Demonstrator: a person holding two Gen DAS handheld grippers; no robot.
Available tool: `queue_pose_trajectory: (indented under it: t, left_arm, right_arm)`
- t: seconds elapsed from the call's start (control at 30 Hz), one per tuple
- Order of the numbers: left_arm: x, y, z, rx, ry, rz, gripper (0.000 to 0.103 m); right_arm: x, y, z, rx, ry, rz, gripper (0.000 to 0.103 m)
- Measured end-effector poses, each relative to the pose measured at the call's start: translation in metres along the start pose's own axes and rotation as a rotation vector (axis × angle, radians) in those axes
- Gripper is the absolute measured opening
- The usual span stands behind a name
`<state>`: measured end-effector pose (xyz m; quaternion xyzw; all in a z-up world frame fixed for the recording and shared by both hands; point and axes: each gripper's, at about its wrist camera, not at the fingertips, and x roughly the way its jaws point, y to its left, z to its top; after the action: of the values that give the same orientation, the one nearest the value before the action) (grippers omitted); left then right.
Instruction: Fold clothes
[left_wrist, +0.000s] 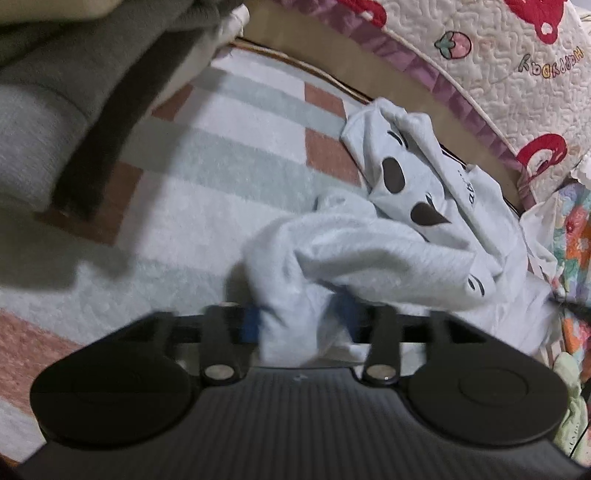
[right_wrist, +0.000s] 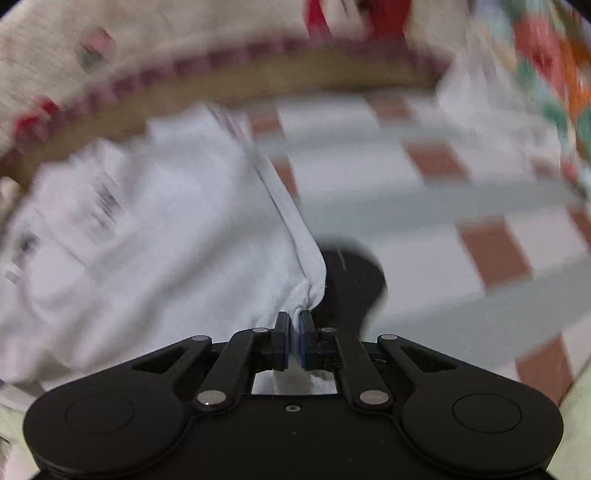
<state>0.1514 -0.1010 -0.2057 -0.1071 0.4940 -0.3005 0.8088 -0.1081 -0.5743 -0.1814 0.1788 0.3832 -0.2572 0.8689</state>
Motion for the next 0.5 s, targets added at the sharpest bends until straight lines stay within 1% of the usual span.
queue_pose_trajectory:
  t: [0.1, 0.13, 0.2, 0.27, 0.3, 0.37, 0.43, 0.47, 0.5]
  left_arm:
    - [0.005, -0.004, -0.003, 0.007, 0.029, -0.024, 0.053]
    - [0.005, -0.007, -0.005, 0.018, 0.028, -0.027, 0.053]
    - [0.007, -0.011, -0.006, 0.039, 0.031, -0.038, 0.053]
    - [0.011, -0.015, -0.008, 0.050, 0.034, -0.048, 0.053]
    - [0.012, -0.017, -0.009, 0.063, 0.029, -0.043, 0.055]
    - [0.014, -0.020, -0.007, 0.080, 0.027, -0.042, 0.059]
    - [0.017, -0.020, -0.004, 0.074, 0.030, -0.058, 0.055]
    - [0.019, -0.021, 0.000, 0.075, 0.035, -0.074, 0.023]
    - [0.019, -0.023, 0.005, 0.080, 0.027, -0.083, 0.008]
  right_arm:
    - [-0.060, -0.004, 0.014, 0.074, -0.249, -0.045, 0.006]
    - [-0.073, -0.009, 0.013, 0.093, -0.289, -0.075, 0.006]
    - [-0.080, -0.016, 0.009, 0.077, -0.286, -0.152, 0.006]
    - [-0.068, -0.023, 0.003, 0.073, -0.220, -0.192, 0.006]
    - [-0.061, -0.026, 0.000, 0.071, -0.188, -0.211, 0.006]
    - [-0.049, -0.025, -0.002, 0.087, -0.154, -0.222, 0.007]
    - [-0.037, -0.021, -0.002, 0.112, -0.135, -0.219, 0.007]
    - [-0.031, -0.019, -0.001, 0.124, -0.126, -0.217, 0.007]
    - [-0.026, -0.017, 0.000, 0.127, -0.116, -0.219, 0.008]
